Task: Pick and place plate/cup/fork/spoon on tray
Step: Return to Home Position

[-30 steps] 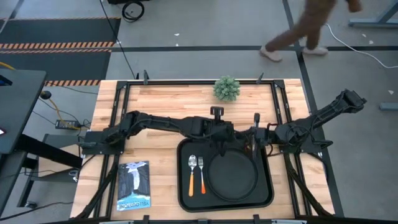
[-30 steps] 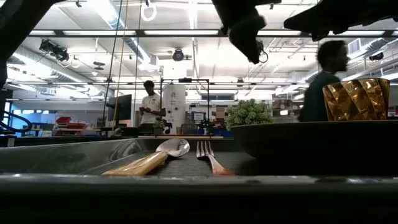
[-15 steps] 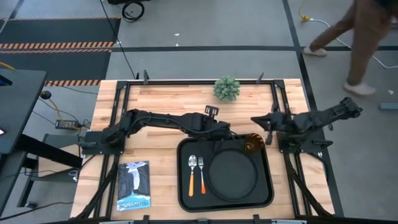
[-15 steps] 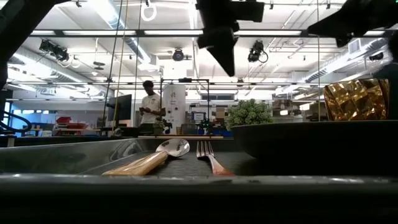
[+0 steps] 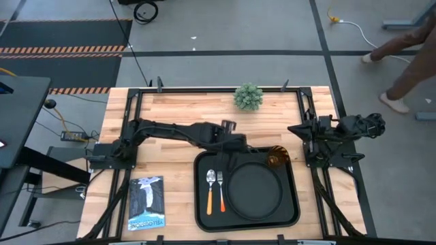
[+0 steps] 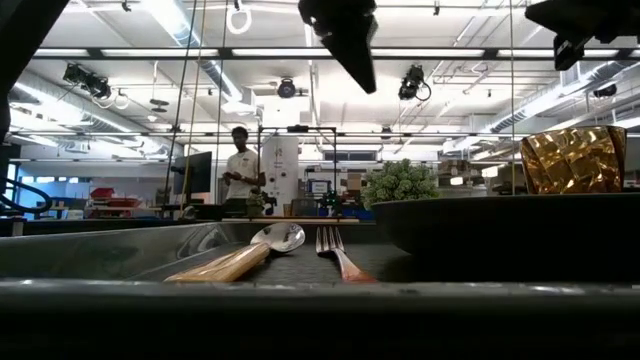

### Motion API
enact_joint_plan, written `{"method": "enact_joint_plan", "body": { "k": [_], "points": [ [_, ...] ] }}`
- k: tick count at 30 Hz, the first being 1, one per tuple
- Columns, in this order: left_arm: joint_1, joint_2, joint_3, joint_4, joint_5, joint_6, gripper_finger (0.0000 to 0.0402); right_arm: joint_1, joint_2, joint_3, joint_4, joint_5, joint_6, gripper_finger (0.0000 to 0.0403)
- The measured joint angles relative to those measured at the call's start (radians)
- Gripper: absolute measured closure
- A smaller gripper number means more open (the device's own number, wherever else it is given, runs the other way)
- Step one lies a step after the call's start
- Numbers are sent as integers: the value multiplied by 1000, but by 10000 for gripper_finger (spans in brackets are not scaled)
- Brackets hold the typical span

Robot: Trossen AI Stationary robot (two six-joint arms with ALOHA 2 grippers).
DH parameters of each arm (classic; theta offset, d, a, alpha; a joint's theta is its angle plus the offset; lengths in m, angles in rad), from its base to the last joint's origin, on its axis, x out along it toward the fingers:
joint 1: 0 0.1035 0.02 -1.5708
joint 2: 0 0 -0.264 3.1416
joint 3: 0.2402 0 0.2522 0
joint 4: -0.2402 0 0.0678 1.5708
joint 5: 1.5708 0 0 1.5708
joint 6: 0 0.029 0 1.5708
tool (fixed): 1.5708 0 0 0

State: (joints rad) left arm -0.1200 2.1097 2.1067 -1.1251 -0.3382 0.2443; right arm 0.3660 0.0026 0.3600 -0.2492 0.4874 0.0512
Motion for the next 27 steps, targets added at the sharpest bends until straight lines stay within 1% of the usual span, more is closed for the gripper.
{"method": "enact_joint_plan", "body": {
  "k": [3, 6, 8, 11, 14, 17, 19, 27],
  "points": [
    [-22, 2, -60, 58, 49, 19, 396, 0, 3, -39, 71, -6, 5, 398],
    [-43, 2, -113, 97, 51, 23, 396, 0, 2, -101, 153, -9, 6, 398],
    [-53, -7, -146, 94, 52, 17, 396, 0, 2, -136, 209, -10, 5, 398],
    [-63, -48, -189, 109, 56, 1, 396, 0, 2, -162, 222, -10, 5, 398],
    [-74, -120, -255, 168, 57, -5, 396, 0, 2, -168, 218, -14, 11, 398],
    [-82, -193, -353, 233, 63, -18, 396, 0, 2, -168, 199, -9, 23, 398],
    [-84, -257, -434, 285, 69, -21, 396, 0, 1, -168, 205, -9, 29, 398],
    [-80, -530, -794, 615, 94, -23, 396, 0, 1, -186, 228, -10, 66, 398]
  ]
}}
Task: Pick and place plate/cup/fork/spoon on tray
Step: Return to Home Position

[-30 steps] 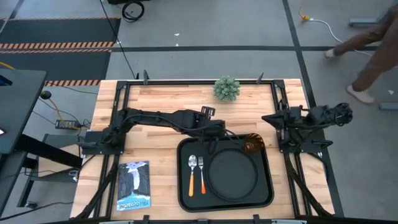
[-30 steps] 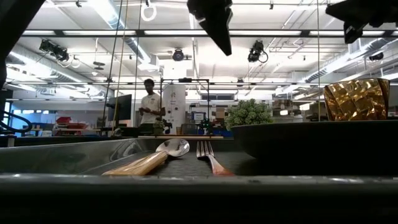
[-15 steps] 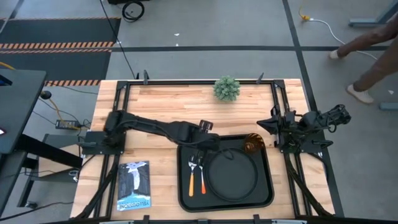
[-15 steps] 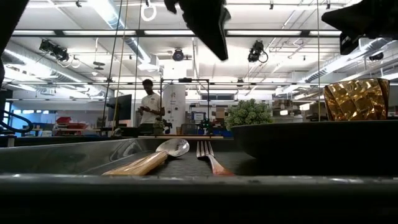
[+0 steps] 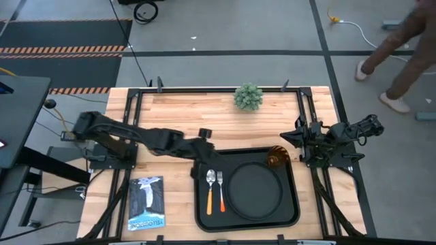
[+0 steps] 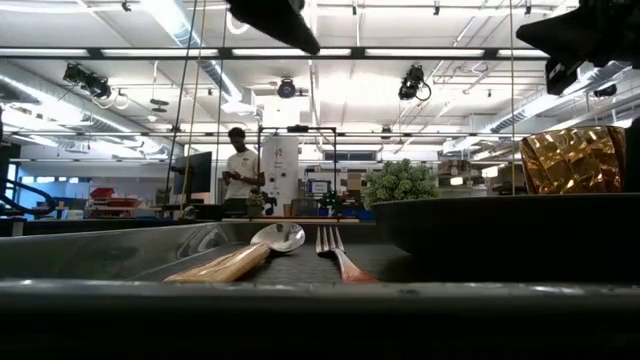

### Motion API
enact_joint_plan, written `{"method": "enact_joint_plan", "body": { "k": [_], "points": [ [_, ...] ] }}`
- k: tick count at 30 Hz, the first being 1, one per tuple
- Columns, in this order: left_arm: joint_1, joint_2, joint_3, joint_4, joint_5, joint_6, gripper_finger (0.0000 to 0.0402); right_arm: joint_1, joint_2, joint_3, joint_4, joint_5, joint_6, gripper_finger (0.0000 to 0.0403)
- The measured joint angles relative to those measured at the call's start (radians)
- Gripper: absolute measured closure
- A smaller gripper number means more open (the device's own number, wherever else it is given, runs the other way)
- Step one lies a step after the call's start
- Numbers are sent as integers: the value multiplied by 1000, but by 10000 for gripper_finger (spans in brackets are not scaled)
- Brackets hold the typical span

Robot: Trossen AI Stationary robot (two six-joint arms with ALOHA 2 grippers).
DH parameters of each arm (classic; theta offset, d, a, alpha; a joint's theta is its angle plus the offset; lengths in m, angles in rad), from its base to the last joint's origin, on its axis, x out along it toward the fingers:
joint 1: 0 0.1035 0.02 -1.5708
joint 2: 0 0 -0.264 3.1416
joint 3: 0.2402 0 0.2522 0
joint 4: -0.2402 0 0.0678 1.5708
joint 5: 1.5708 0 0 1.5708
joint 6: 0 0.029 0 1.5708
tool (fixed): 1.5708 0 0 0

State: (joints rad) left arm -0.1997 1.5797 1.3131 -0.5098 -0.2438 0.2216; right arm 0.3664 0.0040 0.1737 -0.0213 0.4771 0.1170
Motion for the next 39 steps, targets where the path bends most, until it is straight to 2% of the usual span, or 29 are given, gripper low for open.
{"method": "enact_joint_plan", "body": {
  "k": [9, 14, 23, 30, 36, 39],
  "points": [
    [30, -317, -396, 380, -2, 24, 395, 0, 0, -41, 45, 9, 64, 398],
    [35, -470, -578, 541, -22, -2, 395, 0, 0, -42, 47, 80, 58, 398],
    [-19, -739, -818, 665, -54, -144, 395, -1, 0, -45, 74, 88, 56, 398],
    [-77, -923, -971, 801, -53, -230, 395, -1, 0, -167, 350, 82, -5, 398],
    [-103, -1073, -1083, 866, -47, -290, 395, -10, 9, -168, 298, 90, 121, 398],
    [-103, -1158, -1134, 865, -47, -315, 395, -10, 9, -168, 296, 147, 141, 398]
  ]
}}
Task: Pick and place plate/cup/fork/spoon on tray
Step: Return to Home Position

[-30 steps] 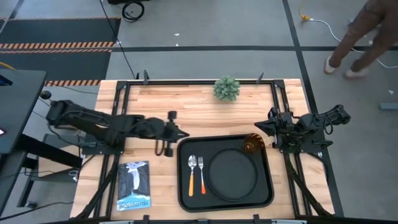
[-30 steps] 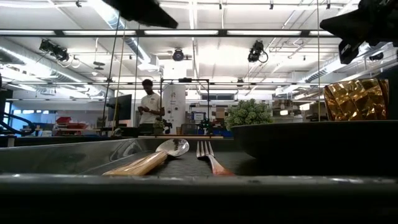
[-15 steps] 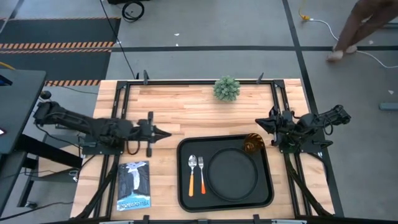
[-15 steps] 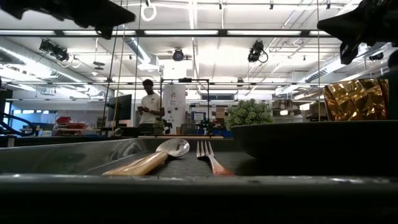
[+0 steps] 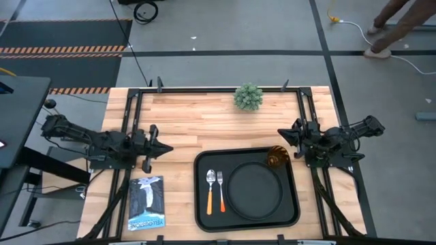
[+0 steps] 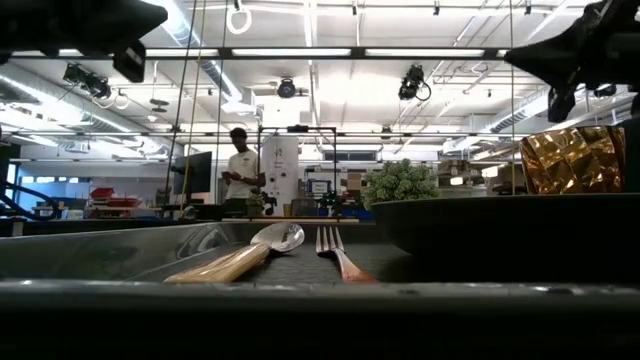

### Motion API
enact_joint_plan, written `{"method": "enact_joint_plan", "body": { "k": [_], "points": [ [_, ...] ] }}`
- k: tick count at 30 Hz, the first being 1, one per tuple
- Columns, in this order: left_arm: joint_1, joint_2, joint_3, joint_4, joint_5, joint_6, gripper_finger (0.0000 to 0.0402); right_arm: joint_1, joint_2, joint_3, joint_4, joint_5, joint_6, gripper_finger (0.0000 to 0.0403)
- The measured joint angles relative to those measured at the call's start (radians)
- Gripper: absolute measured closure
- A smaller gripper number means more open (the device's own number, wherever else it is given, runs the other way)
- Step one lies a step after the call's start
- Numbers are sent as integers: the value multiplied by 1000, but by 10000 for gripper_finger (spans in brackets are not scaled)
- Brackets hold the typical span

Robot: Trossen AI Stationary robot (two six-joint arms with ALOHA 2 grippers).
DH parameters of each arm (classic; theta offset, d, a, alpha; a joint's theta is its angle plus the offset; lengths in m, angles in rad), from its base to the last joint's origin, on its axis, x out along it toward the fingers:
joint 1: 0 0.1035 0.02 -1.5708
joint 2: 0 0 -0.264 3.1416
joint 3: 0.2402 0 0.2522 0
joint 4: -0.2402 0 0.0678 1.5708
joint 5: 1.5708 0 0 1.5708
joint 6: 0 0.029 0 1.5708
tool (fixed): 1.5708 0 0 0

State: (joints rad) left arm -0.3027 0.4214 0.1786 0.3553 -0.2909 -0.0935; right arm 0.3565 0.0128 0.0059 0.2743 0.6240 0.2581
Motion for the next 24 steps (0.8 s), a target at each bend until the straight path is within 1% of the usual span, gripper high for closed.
{"method": "enact_joint_plan", "body": {
  "k": [4, 7, 9, 13, 18, 24],
  "points": [
    [0, -111, -57, -3, 4, -9, 398, 0, 0, 0, -33, 124, -29, 392],
    [0, -185, -86, -16, 7, -8, 398, 0, 0, 0, -56, 210, -16, 386],
    [0, -229, -102, -28, 7, -4, 398, 0, 0, 0, -59, 248, -23, 383],
    [2, -306, -108, -98, 9, 26, 398, 0, 0, 0, -72, 255, -107, 381],
    [2, -411, -108, -170, 56, 77, 398, 0, 0, 0, -67, 254, -252, 383],
    [2, -421, -106, -169, 87, 136, 399, 0, 0, 0, -66, 246, -286, 384]
  ]
}}
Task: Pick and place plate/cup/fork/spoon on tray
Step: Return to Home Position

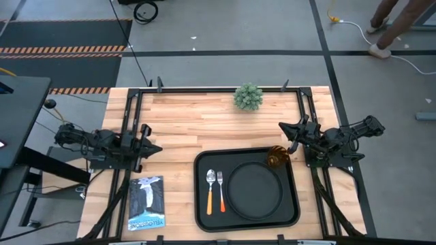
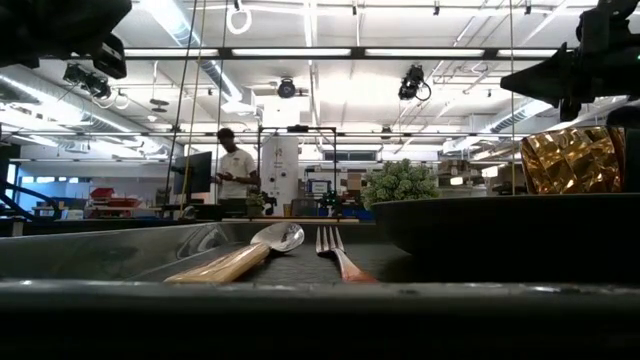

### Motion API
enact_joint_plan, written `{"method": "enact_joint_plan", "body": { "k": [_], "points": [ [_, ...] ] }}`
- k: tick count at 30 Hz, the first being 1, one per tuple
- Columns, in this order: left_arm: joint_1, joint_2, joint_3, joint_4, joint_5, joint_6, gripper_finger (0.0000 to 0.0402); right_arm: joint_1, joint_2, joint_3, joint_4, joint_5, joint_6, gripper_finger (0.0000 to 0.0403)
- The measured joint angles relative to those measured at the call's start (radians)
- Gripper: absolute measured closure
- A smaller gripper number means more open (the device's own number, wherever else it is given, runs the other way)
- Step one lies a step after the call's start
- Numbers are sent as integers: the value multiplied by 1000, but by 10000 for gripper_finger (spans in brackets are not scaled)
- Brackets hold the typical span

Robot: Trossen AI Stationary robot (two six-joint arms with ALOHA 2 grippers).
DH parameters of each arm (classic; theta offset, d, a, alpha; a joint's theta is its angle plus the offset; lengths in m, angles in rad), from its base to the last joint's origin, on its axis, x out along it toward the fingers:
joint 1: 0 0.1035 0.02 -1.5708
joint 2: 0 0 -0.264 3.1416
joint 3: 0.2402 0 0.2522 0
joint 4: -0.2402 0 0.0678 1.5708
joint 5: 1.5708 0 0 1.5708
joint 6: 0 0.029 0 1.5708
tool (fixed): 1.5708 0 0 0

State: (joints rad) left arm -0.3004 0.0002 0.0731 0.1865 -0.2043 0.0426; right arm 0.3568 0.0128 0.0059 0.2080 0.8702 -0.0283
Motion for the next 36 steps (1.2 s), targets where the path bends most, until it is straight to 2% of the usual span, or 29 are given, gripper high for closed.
{"method": "enact_joint_plan", "body": {
  "k": [10, 15, 24, 36],
  "points": [
    [0, 1, 0, -7, 131, -69, 400, 0, 0, 0, 0, -1, -1, 382],
    [-1, 2, 0, -41, 246, -82, 396, 0, 0, 0, 0, -1, -1, 383],
    [0, 6, 1, -278, 249, -288, 369, 0, 0, 0, 0, -1, -1, 380],
    [0, 6, 1, -289, 248, -293, 366, 0, 0, 0, 0, -1, 0, 380]
  ]
}}
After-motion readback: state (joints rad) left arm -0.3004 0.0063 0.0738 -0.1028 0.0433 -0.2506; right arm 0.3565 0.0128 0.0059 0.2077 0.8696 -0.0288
